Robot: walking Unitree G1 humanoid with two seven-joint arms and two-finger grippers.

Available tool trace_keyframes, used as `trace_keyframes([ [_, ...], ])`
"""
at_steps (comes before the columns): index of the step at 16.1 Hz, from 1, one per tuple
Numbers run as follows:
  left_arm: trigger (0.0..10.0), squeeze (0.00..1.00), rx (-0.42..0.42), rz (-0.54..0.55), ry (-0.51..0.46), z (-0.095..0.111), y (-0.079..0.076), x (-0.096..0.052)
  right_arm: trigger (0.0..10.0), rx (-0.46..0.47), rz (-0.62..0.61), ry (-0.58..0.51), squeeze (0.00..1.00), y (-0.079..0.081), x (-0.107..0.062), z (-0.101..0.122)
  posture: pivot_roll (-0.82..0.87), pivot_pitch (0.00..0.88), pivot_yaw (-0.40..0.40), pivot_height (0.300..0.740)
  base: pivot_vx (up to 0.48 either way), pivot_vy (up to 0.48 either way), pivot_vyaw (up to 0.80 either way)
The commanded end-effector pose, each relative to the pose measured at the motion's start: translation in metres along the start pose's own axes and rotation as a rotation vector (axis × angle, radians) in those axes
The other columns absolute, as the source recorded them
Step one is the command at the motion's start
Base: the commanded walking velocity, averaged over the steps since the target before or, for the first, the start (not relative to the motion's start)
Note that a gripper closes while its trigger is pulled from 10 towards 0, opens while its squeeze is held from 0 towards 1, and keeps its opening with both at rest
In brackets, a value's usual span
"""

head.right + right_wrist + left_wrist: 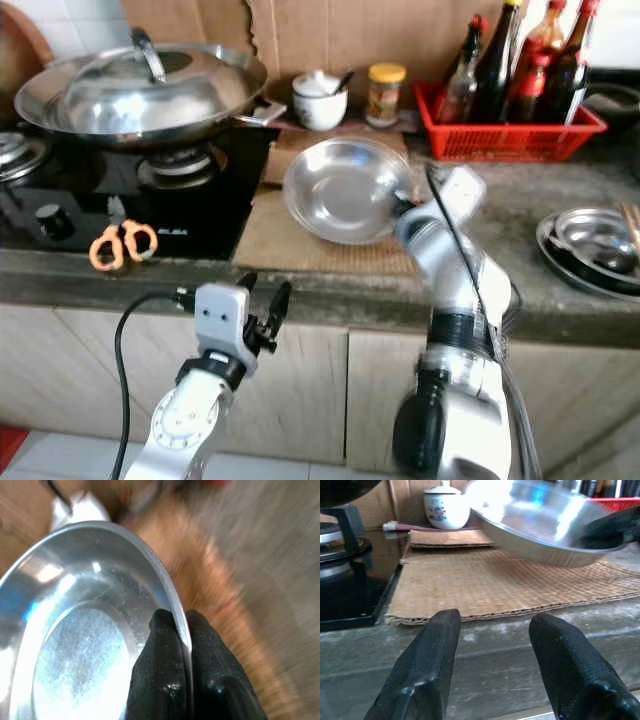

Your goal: Kitchen organization

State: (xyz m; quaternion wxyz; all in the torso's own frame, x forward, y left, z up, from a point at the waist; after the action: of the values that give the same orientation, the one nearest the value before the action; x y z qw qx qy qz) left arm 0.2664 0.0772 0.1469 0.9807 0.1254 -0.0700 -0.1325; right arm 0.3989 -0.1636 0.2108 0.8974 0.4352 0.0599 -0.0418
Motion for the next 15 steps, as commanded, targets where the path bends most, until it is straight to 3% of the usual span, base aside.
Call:
trace_keyframes([
  [1,10.0,0.00,0.004,-0.005,-0.006,0.001,0.000,0.001,0.0,-0.097,0.065,-0.177,0.00,0.018,-0.012,0.023,0.09,0.021,-0.015,0.740,0.000,0.000,0.00],
  [2,10.0,0.00,0.003,-0.005,-0.006,0.001,0.000,0.001,0.0,-0.144,0.082,-0.219,0.00,0.021,-0.016,0.026,0.09,0.021,-0.015,0.740,0.000,0.000,0.00],
  [3,10.0,0.00,-0.006,-0.009,-0.015,0.004,-0.001,0.002,0.0,-0.221,0.146,-0.334,0.00,0.030,-0.035,0.030,0.09,0.018,-0.012,0.740,0.000,0.000,0.00],
  [5,10.0,0.00,-0.012,-0.010,-0.024,0.007,-0.001,0.002,0.0,-0.361,0.197,-0.438,0.00,0.041,-0.054,0.030,0.09,0.016,-0.007,0.740,0.000,0.000,0.00],
  [8,10.0,0.00,-0.015,-0.010,-0.037,0.010,-0.001,0.002,0.0,-0.554,0.292,-0.505,0.00,0.055,-0.075,0.012,0.08,0.015,-0.002,0.740,0.000,0.000,0.00],
  [10,10.0,0.00,-0.020,-0.003,-0.044,0.011,0.000,0.000,0.0,-0.684,0.354,-0.540,0.00,0.060,-0.084,0.005,0.08,0.013,-0.002,0.740,0.000,0.000,0.00],
  [12,10.0,0.00,-0.017,-0.003,-0.052,0.012,0.001,-0.002,0.0,-0.789,0.375,-0.555,0.00,0.054,-0.088,0.002,0.08,0.010,-0.006,0.740,0.000,0.000,0.00],
  [15,10.0,0.00,-0.022,-0.003,-0.059,0.013,0.001,-0.002,0.0,-0.824,0.354,-0.574,0.00,0.048,-0.088,0.005,0.08,0.000,-0.008,0.740,0.000,0.000,0.00],
])
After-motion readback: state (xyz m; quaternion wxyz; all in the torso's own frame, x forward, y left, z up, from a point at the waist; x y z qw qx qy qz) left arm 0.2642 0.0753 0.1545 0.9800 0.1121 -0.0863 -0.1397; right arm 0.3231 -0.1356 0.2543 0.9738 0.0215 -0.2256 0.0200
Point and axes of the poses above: a point about 5 cm out from each wrist's last joint towards the gripper, its own x axis pointing out of the wrist towards the gripper, its own z axis along the axis of the wrist's last joint, y = z × x, the point moved 3 cm from there along x, pointing out of the wrist towards the gripper, and after that the axes turned 13 degrees about x, right-handed, at the moved point
